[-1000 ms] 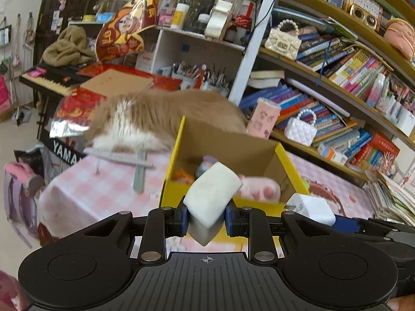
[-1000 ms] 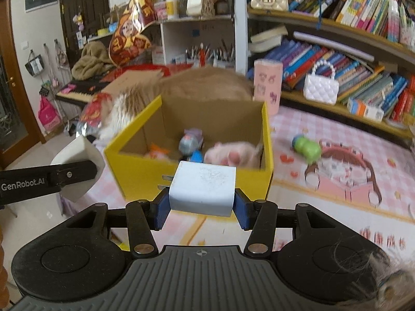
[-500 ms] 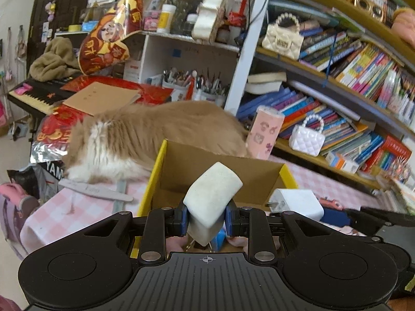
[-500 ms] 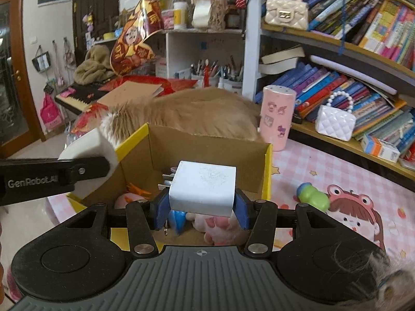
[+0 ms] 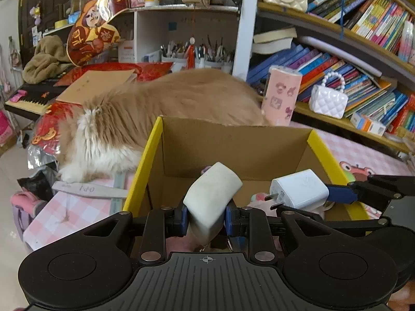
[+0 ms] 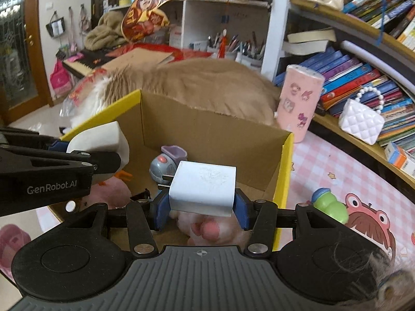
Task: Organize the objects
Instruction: 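Lower both tools into the box and open them to drop cube and charger, then withdraw both open tools from the box toward the green toy and card box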
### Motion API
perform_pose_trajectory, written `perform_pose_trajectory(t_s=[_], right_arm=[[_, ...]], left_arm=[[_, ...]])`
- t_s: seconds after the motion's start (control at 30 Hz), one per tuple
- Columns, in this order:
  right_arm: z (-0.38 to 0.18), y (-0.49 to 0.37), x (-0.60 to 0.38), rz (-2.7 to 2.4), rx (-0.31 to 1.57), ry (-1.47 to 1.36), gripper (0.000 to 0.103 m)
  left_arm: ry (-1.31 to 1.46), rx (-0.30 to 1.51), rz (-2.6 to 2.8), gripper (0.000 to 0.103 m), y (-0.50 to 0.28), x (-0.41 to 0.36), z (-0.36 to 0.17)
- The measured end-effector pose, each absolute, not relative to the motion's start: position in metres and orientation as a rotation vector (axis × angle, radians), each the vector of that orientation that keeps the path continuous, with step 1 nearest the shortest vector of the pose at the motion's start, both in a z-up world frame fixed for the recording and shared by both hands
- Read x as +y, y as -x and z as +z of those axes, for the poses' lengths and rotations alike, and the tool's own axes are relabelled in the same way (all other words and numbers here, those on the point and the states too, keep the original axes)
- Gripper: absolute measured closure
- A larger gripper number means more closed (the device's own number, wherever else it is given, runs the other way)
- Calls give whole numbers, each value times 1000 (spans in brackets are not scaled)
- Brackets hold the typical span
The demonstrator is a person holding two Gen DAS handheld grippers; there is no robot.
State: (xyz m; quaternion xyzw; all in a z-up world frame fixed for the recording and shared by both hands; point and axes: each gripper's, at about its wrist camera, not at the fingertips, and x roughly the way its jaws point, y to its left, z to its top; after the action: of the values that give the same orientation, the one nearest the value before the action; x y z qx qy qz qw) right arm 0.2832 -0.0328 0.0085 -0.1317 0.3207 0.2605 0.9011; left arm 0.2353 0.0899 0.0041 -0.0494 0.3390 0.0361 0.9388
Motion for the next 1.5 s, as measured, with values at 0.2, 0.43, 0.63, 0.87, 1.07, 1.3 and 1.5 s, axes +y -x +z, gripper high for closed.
perform_pose_trajectory(t_s=[0.2, 0.43, 0.63, 0.87, 1.07, 1.3, 1.5], right_arm=[[2, -296, -26, 567, 713, 327, 55], [-3, -300, -21, 585, 724, 388, 55], [-4, -300, -19, 587, 726, 404, 55], [-2, -301, -21, 563, 719, 367, 55], [9, -294, -24, 525, 648, 373, 54], [26, -284, -35, 475, 604, 324, 50], [38, -260, -38, 461, 570, 296, 49]], left_arm=[[93, 731, 80, 78, -245, 88, -6], [90, 768, 88, 78, -251, 88, -17], [92, 785, 94, 76, -252, 90, -21], [96, 788, 93, 71, -249, 91, -21], [133, 766, 75, 64, -240, 94, -12], [143, 652, 71, 31, -216, 97, 11], [139, 591, 68, 31, -193, 98, 29]])
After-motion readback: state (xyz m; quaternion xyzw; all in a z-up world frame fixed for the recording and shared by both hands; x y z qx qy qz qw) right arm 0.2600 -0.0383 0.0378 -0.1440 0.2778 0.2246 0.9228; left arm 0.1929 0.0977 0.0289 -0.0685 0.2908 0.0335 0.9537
